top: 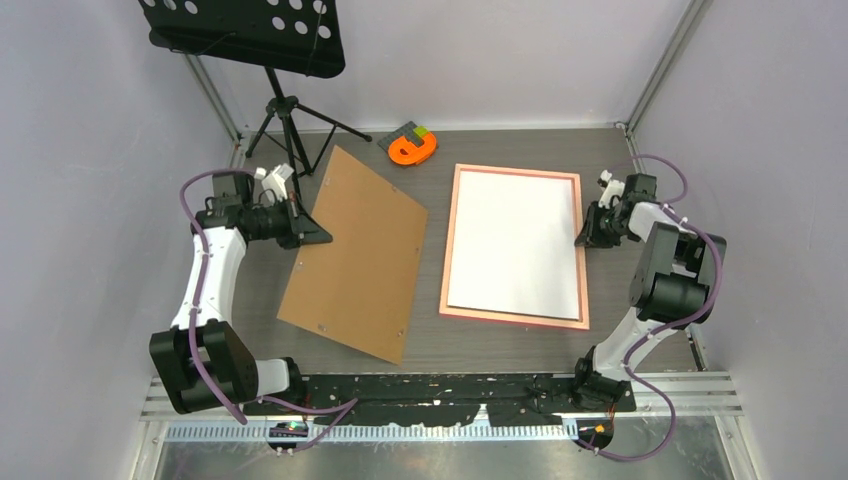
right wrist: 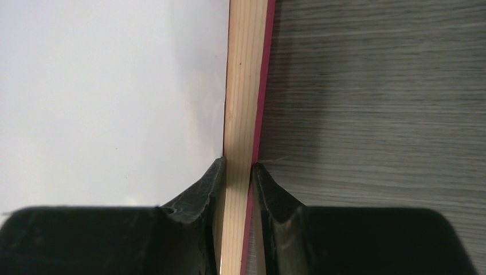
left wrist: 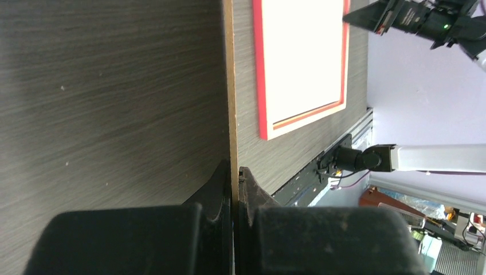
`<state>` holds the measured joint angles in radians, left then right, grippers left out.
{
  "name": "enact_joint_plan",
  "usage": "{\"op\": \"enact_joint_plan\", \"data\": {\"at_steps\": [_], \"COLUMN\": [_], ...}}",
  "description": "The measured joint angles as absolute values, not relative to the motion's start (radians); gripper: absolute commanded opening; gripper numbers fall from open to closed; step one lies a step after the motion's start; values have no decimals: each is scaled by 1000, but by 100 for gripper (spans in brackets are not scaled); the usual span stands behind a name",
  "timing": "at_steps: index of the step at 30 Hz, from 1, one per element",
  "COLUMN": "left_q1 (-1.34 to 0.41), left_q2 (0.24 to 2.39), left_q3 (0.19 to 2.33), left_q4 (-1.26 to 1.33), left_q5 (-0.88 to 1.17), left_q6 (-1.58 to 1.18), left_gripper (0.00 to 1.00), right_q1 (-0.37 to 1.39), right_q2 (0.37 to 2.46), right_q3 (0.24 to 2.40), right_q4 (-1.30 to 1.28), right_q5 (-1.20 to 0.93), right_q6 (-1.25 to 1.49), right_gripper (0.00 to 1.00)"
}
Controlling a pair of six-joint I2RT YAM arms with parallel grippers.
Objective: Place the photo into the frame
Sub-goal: Move the photo frame to the center of the board.
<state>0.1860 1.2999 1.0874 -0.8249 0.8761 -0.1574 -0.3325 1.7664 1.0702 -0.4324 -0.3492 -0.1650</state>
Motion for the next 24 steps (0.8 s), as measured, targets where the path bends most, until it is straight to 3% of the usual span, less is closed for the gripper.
{"op": "enact_joint_plan", "data": {"at_steps": [11, 24], "left_q1": [186, 148], "left_q2": [1232, 1213], "left_q3": [1088, 1010], "left_q4": [-656, -243], "left_q5": [925, 1005], "left_q6": [-311, -807], "left_gripper": [0, 0], "right_q1": [-195, -51], "right_q2": [1731, 1689], "right_q3": [1027, 983], "right_q4": [-426, -417], "right_q5": [-335, -316], "right_q6": [-104, -6], "right_gripper": [6, 6]}}
